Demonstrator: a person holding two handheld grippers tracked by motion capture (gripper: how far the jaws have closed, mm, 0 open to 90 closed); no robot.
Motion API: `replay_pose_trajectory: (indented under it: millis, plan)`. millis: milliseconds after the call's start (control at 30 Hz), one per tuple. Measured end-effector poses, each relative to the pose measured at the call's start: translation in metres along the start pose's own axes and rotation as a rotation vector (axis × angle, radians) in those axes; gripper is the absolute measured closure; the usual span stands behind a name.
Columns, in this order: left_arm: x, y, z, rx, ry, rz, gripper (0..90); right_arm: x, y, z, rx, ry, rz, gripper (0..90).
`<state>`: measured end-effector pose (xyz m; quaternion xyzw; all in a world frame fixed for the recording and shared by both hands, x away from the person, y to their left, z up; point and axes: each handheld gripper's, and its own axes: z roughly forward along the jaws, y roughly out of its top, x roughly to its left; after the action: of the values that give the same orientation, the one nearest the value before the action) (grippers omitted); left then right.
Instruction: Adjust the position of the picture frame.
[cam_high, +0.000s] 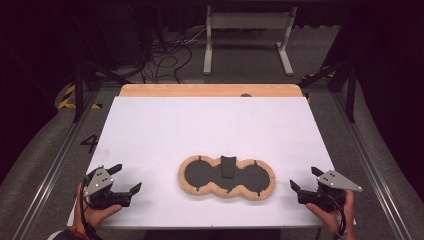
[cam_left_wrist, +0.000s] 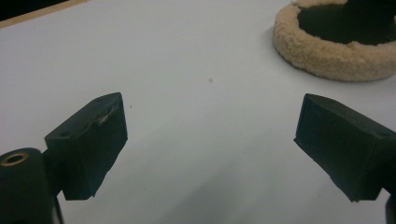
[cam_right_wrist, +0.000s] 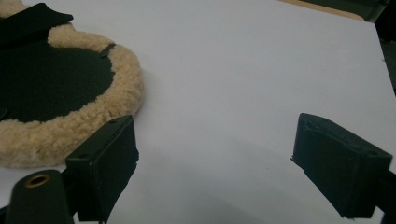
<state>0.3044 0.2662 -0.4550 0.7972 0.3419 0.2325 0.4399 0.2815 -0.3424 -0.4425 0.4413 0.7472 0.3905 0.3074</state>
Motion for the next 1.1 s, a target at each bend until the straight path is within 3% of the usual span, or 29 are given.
replay_pose_trajectory:
  millis: [100, 233, 433, 500, 567, 767, 967, 1033, 1100]
  plan:
    - [-0.004, 0.001, 0.001, 0.025, -0.008, 0.022, 10.8, 0.001, -0.001, 0.001, 0.022, 0.006, -0.007, 15.3]
    - [-0.008, 0.003, 0.004, 0.033, -0.041, 0.016, 14.1, 0.003, 0.0, 0.002, 0.037, 0.022, 0.007, 15.8]
    - [-0.013, 0.009, 0.016, 0.05, -0.093, 0.054, 26.9, 0.006, 0.001, 0.005, 0.07, 0.041, 0.005, 34.7]
    - [-0.014, 0.012, 0.019, 0.048, -0.117, 0.051, 30.3, 0.007, 0.001, 0.006, 0.071, 0.067, 0.019, 38.7]
    - [-0.015, 0.016, 0.022, 0.045, -0.109, 0.055, 32.9, 0.009, 0.0, 0.006, 0.074, 0.09, 0.033, 41.9]
    - [-0.023, 0.024, 0.031, 0.072, -0.142, 0.103, 38.8, 0.018, 0.003, 0.009, 0.1, 0.101, -0.019, 45.0]
    - [-0.032, 0.026, 0.039, 0.096, -0.178, 0.118, 43.8, 0.022, 0.004, 0.01, 0.103, 0.119, -0.035, 48.2]
    - [-0.032, 0.026, 0.04, 0.102, -0.169, 0.124, 43.8, 0.022, 0.004, 0.01, 0.101, 0.124, -0.036, 48.0]
    - [-0.028, 0.026, 0.042, 0.105, -0.129, 0.105, 41.1, 0.022, 0.004, 0.011, 0.106, 0.118, -0.035, 45.7]
